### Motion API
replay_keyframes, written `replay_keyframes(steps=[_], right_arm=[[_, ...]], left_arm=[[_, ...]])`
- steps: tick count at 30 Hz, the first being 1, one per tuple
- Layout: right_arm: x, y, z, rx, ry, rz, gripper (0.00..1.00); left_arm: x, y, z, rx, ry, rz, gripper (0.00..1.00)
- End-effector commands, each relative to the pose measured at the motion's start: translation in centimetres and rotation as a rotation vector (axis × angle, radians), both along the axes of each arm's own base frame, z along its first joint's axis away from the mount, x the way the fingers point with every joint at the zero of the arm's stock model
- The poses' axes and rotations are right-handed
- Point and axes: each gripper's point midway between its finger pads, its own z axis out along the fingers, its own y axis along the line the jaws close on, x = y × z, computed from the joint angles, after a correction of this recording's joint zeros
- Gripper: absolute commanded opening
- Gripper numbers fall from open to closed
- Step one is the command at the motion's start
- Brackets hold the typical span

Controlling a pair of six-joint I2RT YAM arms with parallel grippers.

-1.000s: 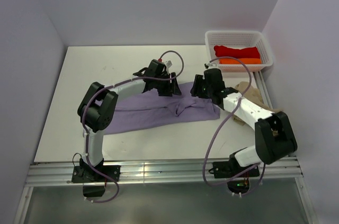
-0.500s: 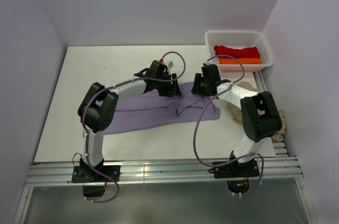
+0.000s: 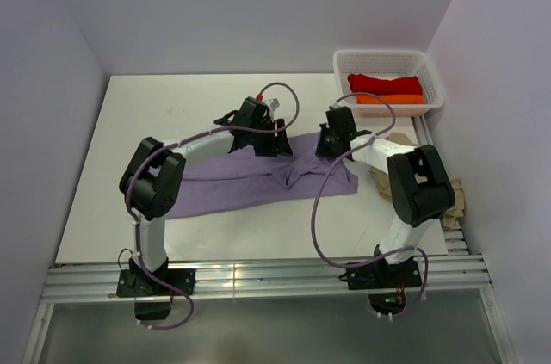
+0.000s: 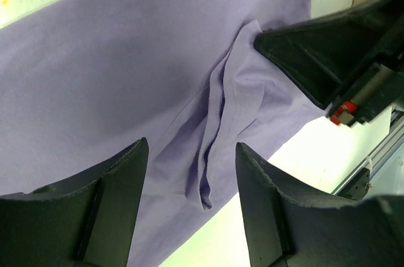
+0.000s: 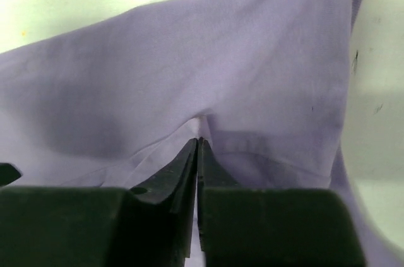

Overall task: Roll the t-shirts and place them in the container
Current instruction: Fold the tshirt

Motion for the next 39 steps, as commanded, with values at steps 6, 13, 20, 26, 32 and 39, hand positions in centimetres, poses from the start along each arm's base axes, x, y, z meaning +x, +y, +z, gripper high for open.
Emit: replay_keyframes(steps=[6, 13, 20, 26, 32, 39], right_arm=[[-1.4, 0.5, 4.8, 0.090, -0.136, 0.034, 0.00], [-4.6, 0.8, 5.8, 0.139, -0.149, 0.088, 0.00], [-8.2, 1.1, 6.2, 0.179, -0.148, 0.121, 0.00], [-10.1, 0.8, 6.2, 0.193, -0.139, 0.119, 0.00], [-11.6, 0.2, 6.3, 0.209, -0.145, 0.093, 0.00], [-13.2, -0.4, 6.0, 0.222, -0.125, 0.058, 0.00]], left_arm=[[0.1, -0.1, 2.4, -0.026, -0.059, -0.015, 0.63], [0.0, -0.2, 2.3, -0.028, -0.057, -0.025, 0.63], [0.2, -0.9, 2.3, -0.047, -0.051, -0.038, 0.63], [0.4, -1.8, 2.1, -0.050, -0.038, -0.058, 0.63], [0.0, -2.6, 1.6, -0.038, -0.028, -0.076, 0.63], [-1.0, -4.2, 1.8, -0.033, -0.028, -0.121, 0.63]])
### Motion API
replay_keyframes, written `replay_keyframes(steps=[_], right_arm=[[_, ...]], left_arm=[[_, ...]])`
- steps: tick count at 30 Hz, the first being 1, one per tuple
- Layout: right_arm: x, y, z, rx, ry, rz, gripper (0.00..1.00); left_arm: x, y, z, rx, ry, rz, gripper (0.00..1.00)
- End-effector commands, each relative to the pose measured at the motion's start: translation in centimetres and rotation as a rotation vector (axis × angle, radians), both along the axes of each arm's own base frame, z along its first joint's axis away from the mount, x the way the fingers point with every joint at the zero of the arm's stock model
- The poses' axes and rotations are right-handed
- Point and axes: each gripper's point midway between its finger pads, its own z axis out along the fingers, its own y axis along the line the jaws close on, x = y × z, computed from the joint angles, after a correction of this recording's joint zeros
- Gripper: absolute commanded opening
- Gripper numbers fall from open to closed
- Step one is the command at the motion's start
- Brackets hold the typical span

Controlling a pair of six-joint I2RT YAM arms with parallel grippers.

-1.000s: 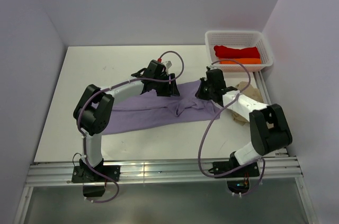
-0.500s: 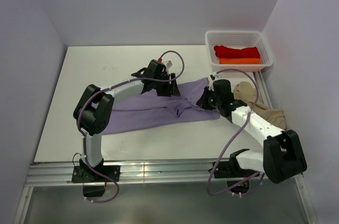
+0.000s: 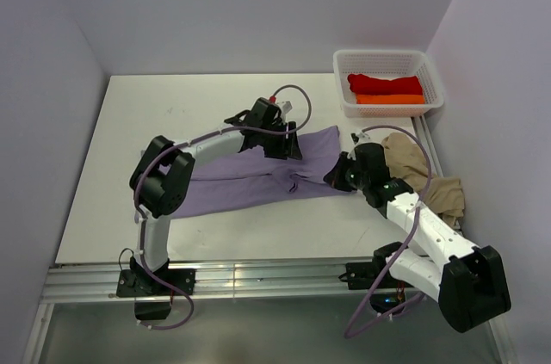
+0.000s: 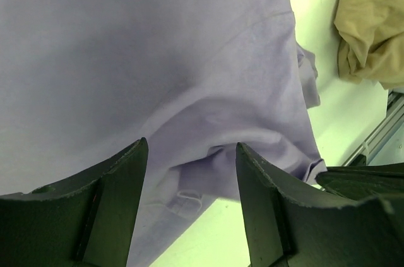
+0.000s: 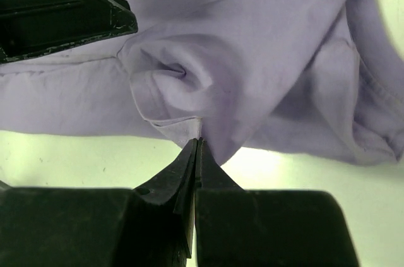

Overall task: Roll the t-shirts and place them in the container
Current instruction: Fold the tshirt

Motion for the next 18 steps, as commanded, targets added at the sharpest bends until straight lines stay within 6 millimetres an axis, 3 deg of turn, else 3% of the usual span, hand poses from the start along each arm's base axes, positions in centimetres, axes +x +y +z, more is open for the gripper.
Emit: replay_keyframes(steps=[1, 5, 6, 7, 9, 14, 18], right_arm=[[-0.9, -0.2, -0.1, 0.013, 0.013, -0.020, 0.00], [-1.7, -0.5, -0.8, 0.004, 0.051, -0.036, 0.04], [-1.8, -0.7, -0.9, 0.000, 0.055, -0.042, 0.12], [-1.8, -0.9, -1.1, -0.008, 0.058, -0.052, 0.36], [-1.9, -1.1, -1.0, -0.011, 0.046, -0.057, 0.45], [-1.1, -1.5, 0.0, -0.013, 0.001, -0.096, 0.49], [0.5, -1.1, 0.8, -0.009, -0.021, -0.099, 0.45]], left_arm=[[-0.1, -1.7, 2.0, -0.030, -0.049, -0.053, 0.63], [-1.2, -2.4, 2.1, -0.027, -0.044, -0.079, 0.63], [-1.4, -2.5, 2.1, -0.025, -0.045, -0.082, 0.63], [-1.7, -2.5, 2.0, -0.021, -0.038, -0.086, 0.63], [-2.4, -2.7, 2.2, -0.021, -0.041, -0.100, 0.63], [-4.3, -3.0, 2.0, -0.014, -0.030, -0.133, 0.63], [-4.8, -2.0, 1.4, 0.027, -0.023, -0.115, 0.62]])
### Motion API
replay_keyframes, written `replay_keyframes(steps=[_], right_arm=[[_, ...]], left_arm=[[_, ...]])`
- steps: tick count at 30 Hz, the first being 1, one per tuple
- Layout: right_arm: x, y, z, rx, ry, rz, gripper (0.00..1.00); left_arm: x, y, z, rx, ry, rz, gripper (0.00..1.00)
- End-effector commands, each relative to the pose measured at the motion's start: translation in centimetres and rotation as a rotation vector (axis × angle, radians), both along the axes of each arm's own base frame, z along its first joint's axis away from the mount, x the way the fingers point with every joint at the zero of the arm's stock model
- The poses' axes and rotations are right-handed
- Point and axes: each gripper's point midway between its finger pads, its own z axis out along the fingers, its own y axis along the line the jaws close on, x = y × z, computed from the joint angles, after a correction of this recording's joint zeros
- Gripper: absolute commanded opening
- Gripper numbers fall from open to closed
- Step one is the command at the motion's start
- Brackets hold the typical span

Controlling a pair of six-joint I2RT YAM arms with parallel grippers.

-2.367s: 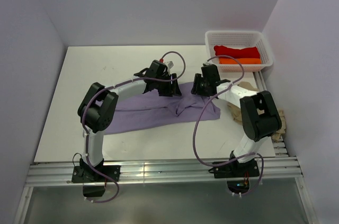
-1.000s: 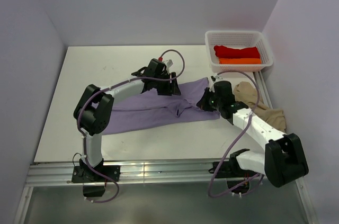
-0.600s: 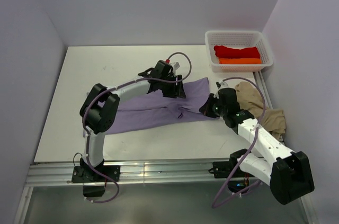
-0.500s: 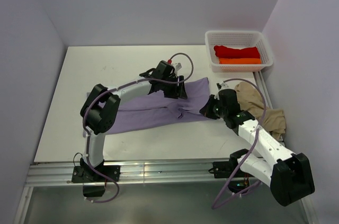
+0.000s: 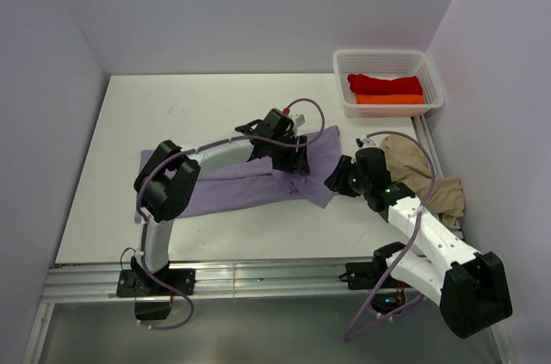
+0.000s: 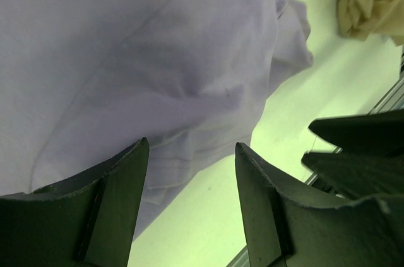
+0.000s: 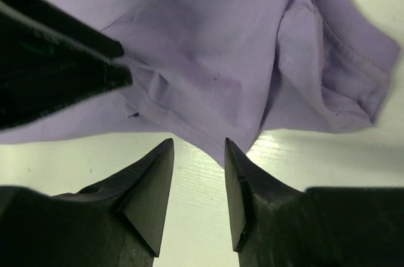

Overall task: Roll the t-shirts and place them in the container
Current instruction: Fold the tshirt

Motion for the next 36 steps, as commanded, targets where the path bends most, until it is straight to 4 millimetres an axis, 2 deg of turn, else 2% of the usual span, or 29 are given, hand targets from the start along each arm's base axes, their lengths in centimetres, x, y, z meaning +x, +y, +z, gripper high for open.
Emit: replay_keyframes(steps=[1, 2, 3, 4, 5, 6, 7, 10, 15, 21, 33, 36], right_arm=[[2.3, 0.7, 2.0, 0.014, -0.062, -0.008, 0.42], [2.5, 1.0, 2.0, 0.021, -0.058, 0.001, 0.40], [2.7, 1.3, 1.8, 0.026, -0.051, 0.007, 0.39], [2.9, 1.4, 1.7, 0.033, -0.045, 0.005, 0.39], [3.1, 1.5, 1.7, 0.038, -0.054, 0.005, 0.40], [3.1, 1.5, 1.4, 0.036, -0.047, 0.001, 0.41], [3.2, 1.5, 1.4, 0.037, -0.049, -0.002, 0.41], [3.5, 1.4, 1.1, 0.031, -0.049, -0.004, 0.40], [3.8, 1.6, 0.8, 0.036, -0.049, -0.008, 0.35], [4.3, 2.0, 0.7, 0.046, -0.044, 0.002, 0.30], [5.1, 2.9, -0.2, 0.062, -0.023, 0.021, 0.27], [5.2, 2.8, -0.3, 0.060, -0.024, 0.019, 0.27]], left_arm=[[-0.6, 0.8, 2.1, 0.000, -0.047, -0.004, 0.62], [-0.6, 1.2, 2.9, -0.001, -0.065, 0.013, 0.62], [-0.6, 2.0, 2.5, 0.031, -0.069, 0.040, 0.62], [-0.6, 2.6, 3.5, 0.029, -0.092, 0.054, 0.62], [-0.6, 3.1, 3.6, 0.043, -0.099, 0.077, 0.63], [-0.7, 4.5, 2.7, 0.098, -0.098, 0.118, 0.63], [-0.8, 5.1, 3.0, 0.107, -0.099, 0.147, 0.63], [-1.5, 6.4, 1.8, 0.151, -0.056, 0.199, 0.63], [-2.5, 6.5, -0.2, 0.138, 0.019, 0.253, 0.60], [-2.7, 6.0, -0.9, 0.103, 0.047, 0.271, 0.41], [-2.8, 5.4, -2.5, 0.124, 0.084, 0.251, 0.34], [-2.8, 5.0, -2.6, 0.126, 0.084, 0.248, 0.35]])
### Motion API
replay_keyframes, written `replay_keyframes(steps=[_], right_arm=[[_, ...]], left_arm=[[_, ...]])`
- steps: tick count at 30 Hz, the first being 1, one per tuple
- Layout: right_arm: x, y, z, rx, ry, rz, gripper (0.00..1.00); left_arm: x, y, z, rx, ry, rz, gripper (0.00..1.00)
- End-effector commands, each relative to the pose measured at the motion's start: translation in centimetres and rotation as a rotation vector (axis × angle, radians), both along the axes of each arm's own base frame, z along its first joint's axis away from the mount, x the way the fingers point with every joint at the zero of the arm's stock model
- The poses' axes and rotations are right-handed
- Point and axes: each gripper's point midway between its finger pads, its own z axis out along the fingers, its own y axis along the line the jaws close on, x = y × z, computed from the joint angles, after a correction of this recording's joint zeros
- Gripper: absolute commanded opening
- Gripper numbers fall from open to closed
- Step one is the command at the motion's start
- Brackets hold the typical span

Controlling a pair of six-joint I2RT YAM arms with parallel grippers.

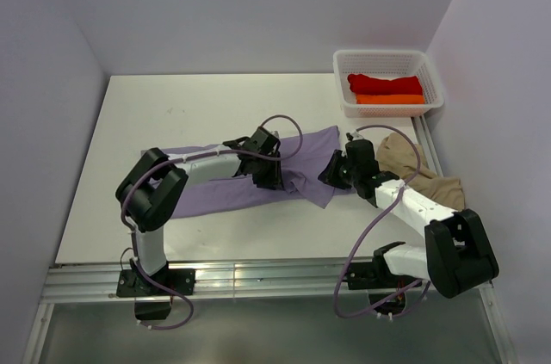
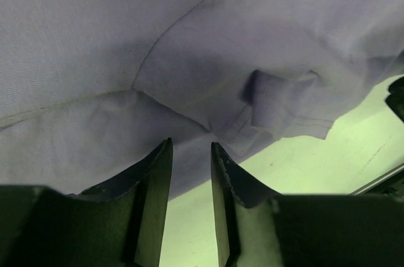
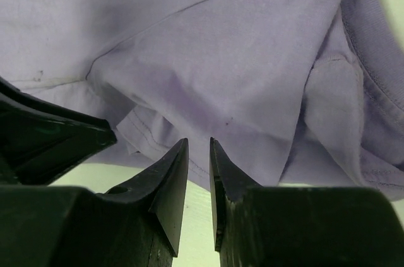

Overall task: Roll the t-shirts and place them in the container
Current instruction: Fold the tshirt

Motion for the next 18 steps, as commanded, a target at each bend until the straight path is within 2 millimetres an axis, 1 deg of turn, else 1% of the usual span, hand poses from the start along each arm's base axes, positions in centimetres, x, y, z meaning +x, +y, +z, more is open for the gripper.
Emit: replay_keyframes(steps=[1, 2, 5, 9, 12, 18], right_arm=[[1.8, 0.8, 2.2, 0.029, -0.073, 0.004, 0.27], [1.8, 0.8, 2.2, 0.029, -0.075, 0.005, 0.27], [1.8, 0.8, 2.2, 0.030, -0.075, 0.006, 0.27], [1.8, 0.9, 2.1, 0.031, -0.076, 0.007, 0.27], [1.8, 0.9, 2.0, 0.029, -0.072, 0.006, 0.27], [1.8, 0.7, 2.2, 0.027, -0.079, 0.002, 0.27]], left_arm=[[0.5, -1.7, 1.4, -0.042, -0.023, -0.012, 0.37], [0.5, -1.8, 1.5, -0.043, -0.025, -0.015, 0.40], [0.5, -2.1, 1.6, -0.042, -0.025, -0.016, 0.43], [0.3, -2.6, 1.5, -0.038, -0.021, -0.019, 0.44], [0.4, -2.7, 1.4, -0.031, -0.019, -0.016, 0.44], [0.3, -3.2, 0.9, -0.018, -0.012, -0.021, 0.39]])
